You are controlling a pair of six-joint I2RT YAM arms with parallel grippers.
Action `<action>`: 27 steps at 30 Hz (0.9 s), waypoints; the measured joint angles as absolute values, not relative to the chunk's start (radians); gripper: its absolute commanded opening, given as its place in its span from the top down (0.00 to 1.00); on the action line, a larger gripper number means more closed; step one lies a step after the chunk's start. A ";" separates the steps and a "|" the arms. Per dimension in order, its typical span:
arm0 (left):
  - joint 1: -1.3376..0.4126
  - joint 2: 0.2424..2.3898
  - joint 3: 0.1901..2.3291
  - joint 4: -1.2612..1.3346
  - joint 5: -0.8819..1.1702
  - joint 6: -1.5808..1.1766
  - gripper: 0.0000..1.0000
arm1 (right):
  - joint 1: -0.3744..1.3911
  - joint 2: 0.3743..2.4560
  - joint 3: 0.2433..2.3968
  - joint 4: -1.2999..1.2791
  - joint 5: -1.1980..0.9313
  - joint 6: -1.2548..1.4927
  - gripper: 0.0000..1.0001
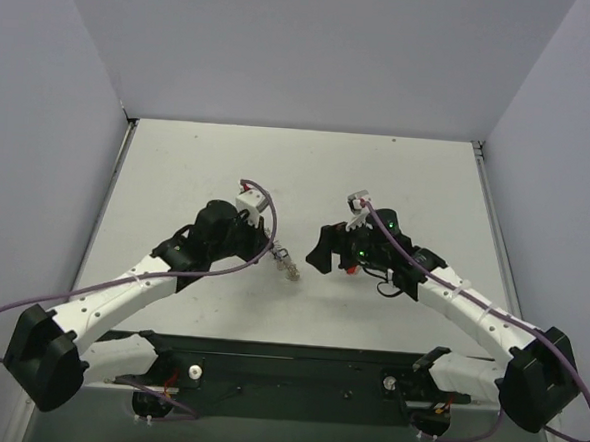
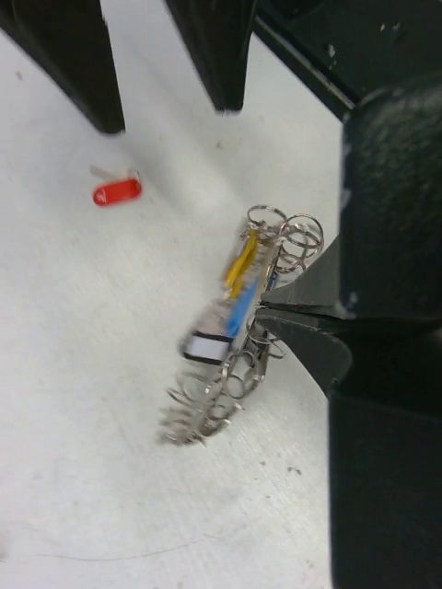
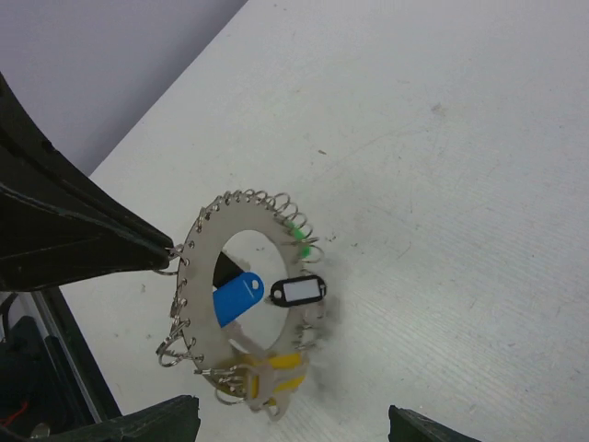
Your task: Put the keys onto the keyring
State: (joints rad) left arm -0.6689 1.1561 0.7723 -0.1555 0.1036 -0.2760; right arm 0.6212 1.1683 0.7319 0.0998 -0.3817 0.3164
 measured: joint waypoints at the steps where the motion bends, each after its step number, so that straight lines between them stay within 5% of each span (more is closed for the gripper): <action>1: -0.669 1.128 0.776 -0.154 0.121 -0.268 1.00 | 0.621 1.160 0.737 0.095 -0.385 0.316 0.17; 15: -0.672 0.911 0.915 -0.175 0.470 -0.141 1.00 | 0.622 0.913 0.907 0.049 -0.559 0.284 0.23; 23: -0.673 0.924 0.929 -0.068 0.653 -0.216 1.00 | 0.623 0.882 0.941 0.069 -0.720 0.310 0.48; 27: -0.673 0.923 0.913 0.049 0.701 -0.290 1.00 | 0.633 0.886 0.941 0.106 -0.773 0.348 0.51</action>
